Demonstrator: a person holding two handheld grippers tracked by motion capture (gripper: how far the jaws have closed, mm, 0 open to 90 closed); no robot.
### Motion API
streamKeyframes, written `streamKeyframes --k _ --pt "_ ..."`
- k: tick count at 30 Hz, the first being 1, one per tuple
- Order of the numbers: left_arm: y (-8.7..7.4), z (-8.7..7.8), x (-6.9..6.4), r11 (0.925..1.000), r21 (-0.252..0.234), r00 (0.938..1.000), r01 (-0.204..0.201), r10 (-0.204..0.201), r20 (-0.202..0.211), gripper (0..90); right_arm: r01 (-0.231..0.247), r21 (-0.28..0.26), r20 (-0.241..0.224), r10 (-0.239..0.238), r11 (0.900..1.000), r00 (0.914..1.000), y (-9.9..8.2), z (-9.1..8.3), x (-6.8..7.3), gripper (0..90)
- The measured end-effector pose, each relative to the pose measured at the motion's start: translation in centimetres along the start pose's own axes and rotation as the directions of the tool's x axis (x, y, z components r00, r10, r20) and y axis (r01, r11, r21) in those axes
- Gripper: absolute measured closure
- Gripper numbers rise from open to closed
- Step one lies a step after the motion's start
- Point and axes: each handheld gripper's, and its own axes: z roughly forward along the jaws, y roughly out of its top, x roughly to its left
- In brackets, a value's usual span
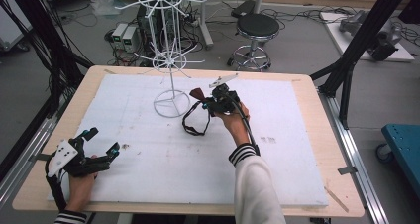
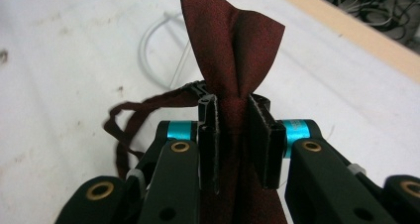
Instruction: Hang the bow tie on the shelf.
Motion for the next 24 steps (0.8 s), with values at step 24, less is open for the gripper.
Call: streamKeyframes --k 24 --pt "0.0 0.0 0.0 1.0000 0.001 1.0000 0.002 -0.002 -0.001 5.7 -0.112 -0.201 0.121 0.138 0.9732 0.9831 0.3 -4.0 -1.7 76.6"
